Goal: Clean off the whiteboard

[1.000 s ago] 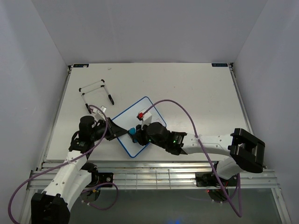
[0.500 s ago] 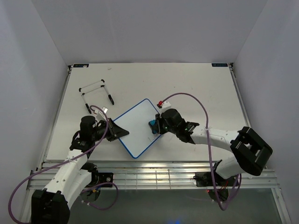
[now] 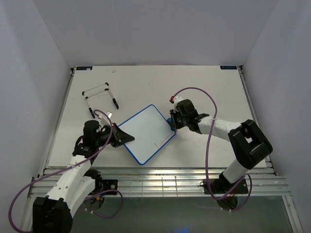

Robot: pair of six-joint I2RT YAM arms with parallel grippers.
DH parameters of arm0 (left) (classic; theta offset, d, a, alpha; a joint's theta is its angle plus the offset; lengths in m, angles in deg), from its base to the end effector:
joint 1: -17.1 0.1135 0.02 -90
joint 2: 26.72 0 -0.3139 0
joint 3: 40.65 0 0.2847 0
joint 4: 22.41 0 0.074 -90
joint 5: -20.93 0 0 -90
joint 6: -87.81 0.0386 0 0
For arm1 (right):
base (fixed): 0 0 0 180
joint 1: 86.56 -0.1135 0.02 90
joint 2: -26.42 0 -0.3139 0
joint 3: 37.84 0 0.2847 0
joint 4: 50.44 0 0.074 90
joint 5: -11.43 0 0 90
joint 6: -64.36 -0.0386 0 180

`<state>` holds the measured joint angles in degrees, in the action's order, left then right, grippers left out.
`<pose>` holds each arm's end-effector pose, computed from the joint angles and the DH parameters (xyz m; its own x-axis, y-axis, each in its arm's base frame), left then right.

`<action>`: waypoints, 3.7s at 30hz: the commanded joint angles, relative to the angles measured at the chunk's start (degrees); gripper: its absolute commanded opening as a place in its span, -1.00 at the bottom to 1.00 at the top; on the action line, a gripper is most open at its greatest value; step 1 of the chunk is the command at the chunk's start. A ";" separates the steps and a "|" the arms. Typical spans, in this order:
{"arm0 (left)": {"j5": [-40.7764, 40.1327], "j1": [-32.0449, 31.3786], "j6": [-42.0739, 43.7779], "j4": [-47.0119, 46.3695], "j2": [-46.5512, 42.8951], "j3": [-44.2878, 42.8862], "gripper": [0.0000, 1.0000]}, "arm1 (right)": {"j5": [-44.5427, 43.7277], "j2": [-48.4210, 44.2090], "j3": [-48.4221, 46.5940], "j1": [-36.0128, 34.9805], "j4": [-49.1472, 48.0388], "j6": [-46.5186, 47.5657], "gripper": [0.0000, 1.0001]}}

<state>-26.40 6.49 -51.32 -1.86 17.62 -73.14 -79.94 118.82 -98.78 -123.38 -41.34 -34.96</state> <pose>0.1530 -0.0553 0.2196 -0.8723 -0.4023 -0.2779 0.0584 0.4786 -0.8761 0.2900 0.2159 0.2053 -0.6083 -0.2532 -0.7522 -0.4926 0.8636 0.1077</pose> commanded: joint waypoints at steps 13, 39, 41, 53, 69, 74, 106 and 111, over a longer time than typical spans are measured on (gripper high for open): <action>5.58 -1.43 0.34 -1.09 -0.22 -3.15 -1.00 | 9.46 -11.89 6.05 -22.84 4.39 -8.60 -0.85; 8.65 -1.43 -0.88 -2.14 -1.44 -1.22 -1.00 | -5.84 -4.25 5.45 -1.50 7.20 -3.08 -0.85; 8.57 -1.43 -1.06 -2.14 -1.97 -0.87 -1.00 | -3.13 -4.86 5.53 -1.59 6.24 -2.46 -0.85; 6.37 -1.43 -5.63 -5.66 -1.88 1.33 -1.00 | 13.32 -20.59 17.31 -14.31 -13.27 -10.36 -0.84; 5.75 -1.43 -7.83 -6.27 -3.03 1.77 -1.00 | -4.26 -19.01 15.27 -20.67 -6.95 -9.93 -0.85; 6.37 -1.52 -7.83 -6.36 -2.94 1.33 -1.00 | -1.98 -19.72 19.06 -12.07 -8.09 -7.47 -0.85; 6.81 -1.52 -8.00 -6.01 -3.12 0.19 -1.00 | -2.68 -27.19 25.48 -16.10 -9.76 -12.04 -0.84; 6.90 -1.43 -8.09 -5.92 -3.12 0.10 -1.00 | -2.33 -25.26 25.84 -13.55 -11.16 -10.11 -0.85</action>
<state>-23.58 5.25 -57.52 -2.97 16.20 -70.12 -81.29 91.85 -73.62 -137.78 -53.30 -47.16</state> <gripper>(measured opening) 0.177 0.232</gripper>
